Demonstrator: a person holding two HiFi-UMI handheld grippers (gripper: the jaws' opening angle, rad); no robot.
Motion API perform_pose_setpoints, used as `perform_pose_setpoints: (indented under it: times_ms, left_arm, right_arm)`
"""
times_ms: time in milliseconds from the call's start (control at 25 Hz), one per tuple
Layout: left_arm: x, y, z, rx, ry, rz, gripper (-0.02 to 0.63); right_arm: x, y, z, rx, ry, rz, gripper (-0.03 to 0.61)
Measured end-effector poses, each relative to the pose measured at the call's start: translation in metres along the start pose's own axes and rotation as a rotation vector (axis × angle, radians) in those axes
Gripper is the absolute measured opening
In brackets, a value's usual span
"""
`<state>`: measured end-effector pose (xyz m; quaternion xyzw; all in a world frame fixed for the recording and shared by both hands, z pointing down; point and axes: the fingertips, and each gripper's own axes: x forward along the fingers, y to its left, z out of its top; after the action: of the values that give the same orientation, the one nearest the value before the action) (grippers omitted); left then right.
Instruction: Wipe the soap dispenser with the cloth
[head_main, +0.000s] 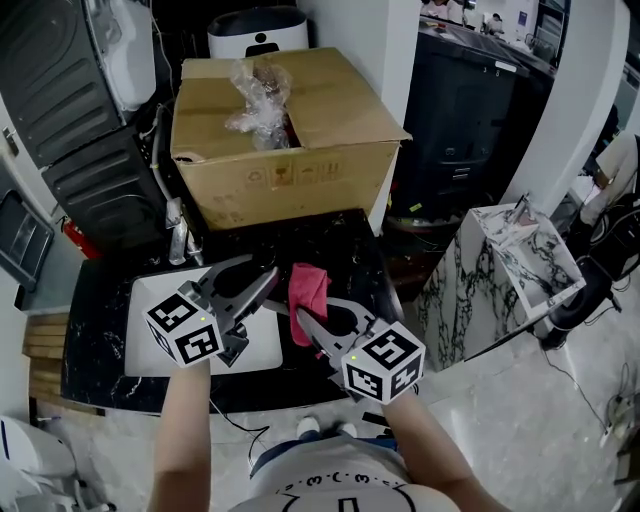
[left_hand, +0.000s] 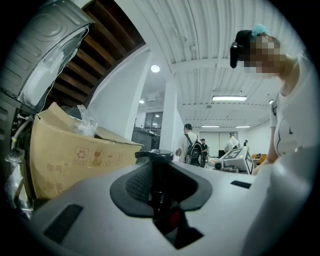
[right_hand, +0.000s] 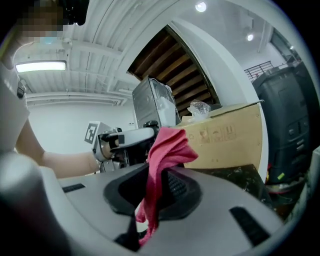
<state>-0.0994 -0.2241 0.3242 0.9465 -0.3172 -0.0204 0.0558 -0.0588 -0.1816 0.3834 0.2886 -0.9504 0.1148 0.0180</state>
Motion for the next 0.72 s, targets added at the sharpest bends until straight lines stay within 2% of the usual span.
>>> perform_pose_setpoints:
  times_ms: [240,400,560,720]
  left_arm:
    - [-0.008,0.001,0.005,-0.067,-0.07,-0.006,0.094]
    - [-0.008,0.002,0.0,-0.079,-0.065,-0.001,0.094]
    - [-0.012,-0.002,-0.004,-0.098,-0.055,-0.007,0.092]
    - [-0.014,-0.008,-0.006,-0.087,-0.046,-0.032,0.092]
  right_arm:
    - [0.001,-0.011,-0.028,-0.008,0.096,-0.06,0.054]
    - [-0.002,-0.014,-0.037,-0.02,0.139,-0.079,0.054]
    - [-0.015,-0.017,-0.029,-0.01,0.108,-0.1,0.054]
    - [-0.023,-0.026,-0.002,0.01,0.017,-0.109,0.054]
